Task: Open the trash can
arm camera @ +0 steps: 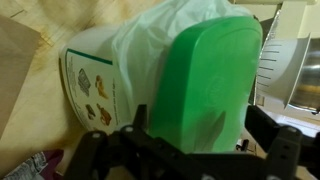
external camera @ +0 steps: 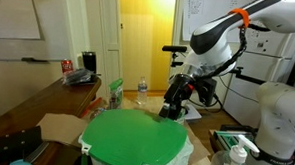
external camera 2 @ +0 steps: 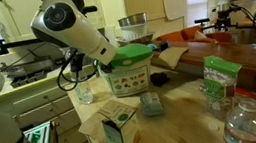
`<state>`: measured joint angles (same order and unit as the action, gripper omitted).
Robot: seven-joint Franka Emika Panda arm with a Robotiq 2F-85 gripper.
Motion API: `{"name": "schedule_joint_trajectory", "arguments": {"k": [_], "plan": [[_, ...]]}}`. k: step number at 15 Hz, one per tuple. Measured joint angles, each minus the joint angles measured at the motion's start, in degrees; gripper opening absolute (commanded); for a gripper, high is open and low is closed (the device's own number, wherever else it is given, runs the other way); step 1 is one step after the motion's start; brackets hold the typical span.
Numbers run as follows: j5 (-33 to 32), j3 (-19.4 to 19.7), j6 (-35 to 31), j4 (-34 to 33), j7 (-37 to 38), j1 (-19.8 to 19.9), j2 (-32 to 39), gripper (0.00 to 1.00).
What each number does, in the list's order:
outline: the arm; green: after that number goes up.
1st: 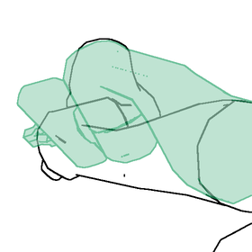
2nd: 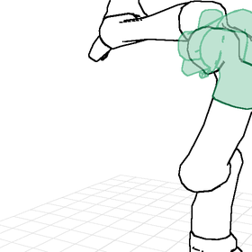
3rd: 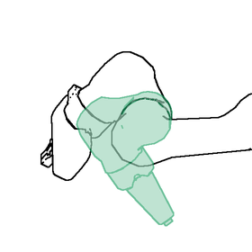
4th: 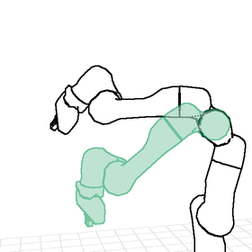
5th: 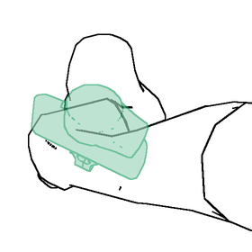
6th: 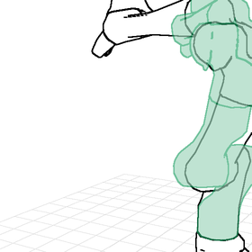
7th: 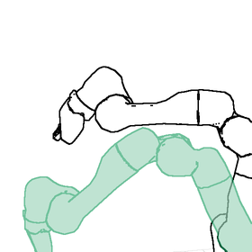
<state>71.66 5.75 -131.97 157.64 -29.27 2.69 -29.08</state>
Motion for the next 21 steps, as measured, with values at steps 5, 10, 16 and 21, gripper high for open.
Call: {"name": "schedule_joint_trajectory", "arguments": {"k": [5,10,16,21], "plan": [[-1.11,-0.31,0.00,-0.22,0.50,0.28,-0.18,1.00],[-1.63,-0.32,0.00,-0.29,0.77,0.38,-0.95,1.00],[-2.69,-0.39,0.00,-0.40,1.40,1.05,-2.69,1.00],[-4.05,-0.69,0.00,-0.61,3.39,1.71,-5.43,1.00]]}}
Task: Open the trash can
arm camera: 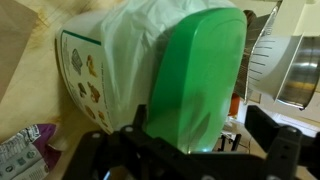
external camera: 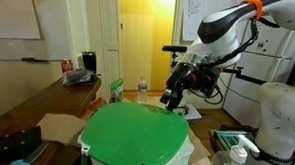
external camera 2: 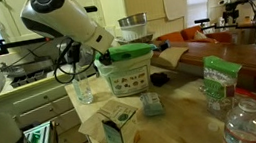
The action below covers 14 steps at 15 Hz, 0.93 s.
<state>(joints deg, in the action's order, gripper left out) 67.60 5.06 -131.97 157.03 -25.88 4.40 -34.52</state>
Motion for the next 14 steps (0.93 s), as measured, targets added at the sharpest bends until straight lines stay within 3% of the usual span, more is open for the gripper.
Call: {"name": "schedule_joint_trajectory", "arguments": {"k": [7,14], "plan": [[-4.06,-2.49,-0.03,-2.69,3.89,0.14,-3.37,1.00],[-14.98,-3.57,-0.03,-1.94,16.04,0.84,-1.96,1.00]]}}
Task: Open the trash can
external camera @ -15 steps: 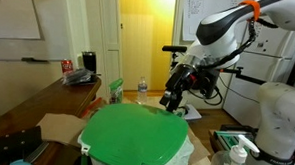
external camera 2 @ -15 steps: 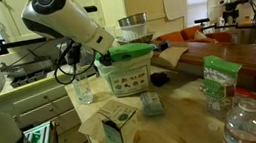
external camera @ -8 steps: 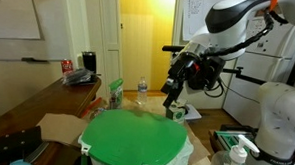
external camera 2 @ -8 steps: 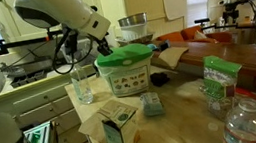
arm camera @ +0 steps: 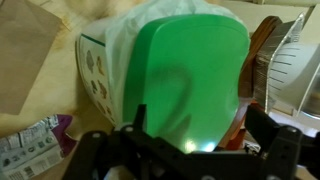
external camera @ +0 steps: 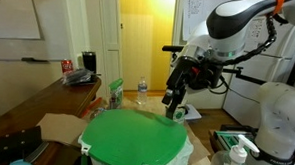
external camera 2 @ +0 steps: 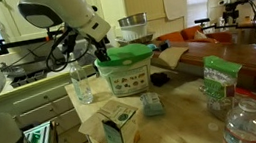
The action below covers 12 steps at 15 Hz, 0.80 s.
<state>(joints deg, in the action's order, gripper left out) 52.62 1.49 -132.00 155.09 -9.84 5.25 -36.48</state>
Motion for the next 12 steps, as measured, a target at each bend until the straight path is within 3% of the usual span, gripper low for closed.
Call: {"name": "schedule_joint_trajectory", "arguments": {"k": [8,12], "plan": [[-0.03,3.81,0.01,2.40,0.99,-0.12,0.59,1.00],[3.11,5.65,0.01,2.40,-0.69,-0.66,1.05,1.00]]}}
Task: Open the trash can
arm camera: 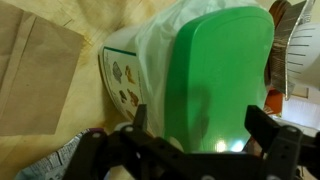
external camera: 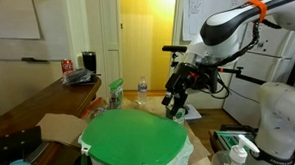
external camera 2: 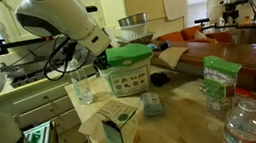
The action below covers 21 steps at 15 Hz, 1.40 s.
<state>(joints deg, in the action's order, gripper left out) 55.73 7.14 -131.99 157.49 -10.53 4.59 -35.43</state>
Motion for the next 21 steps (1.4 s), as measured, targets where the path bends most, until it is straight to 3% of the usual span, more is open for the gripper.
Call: {"name": "schedule_joint_trajectory", "arguments": {"k": [21], "plan": [[17.30,-0.56,0.69,0.03,-8.65,-1.67,6.06,1.00]]}}
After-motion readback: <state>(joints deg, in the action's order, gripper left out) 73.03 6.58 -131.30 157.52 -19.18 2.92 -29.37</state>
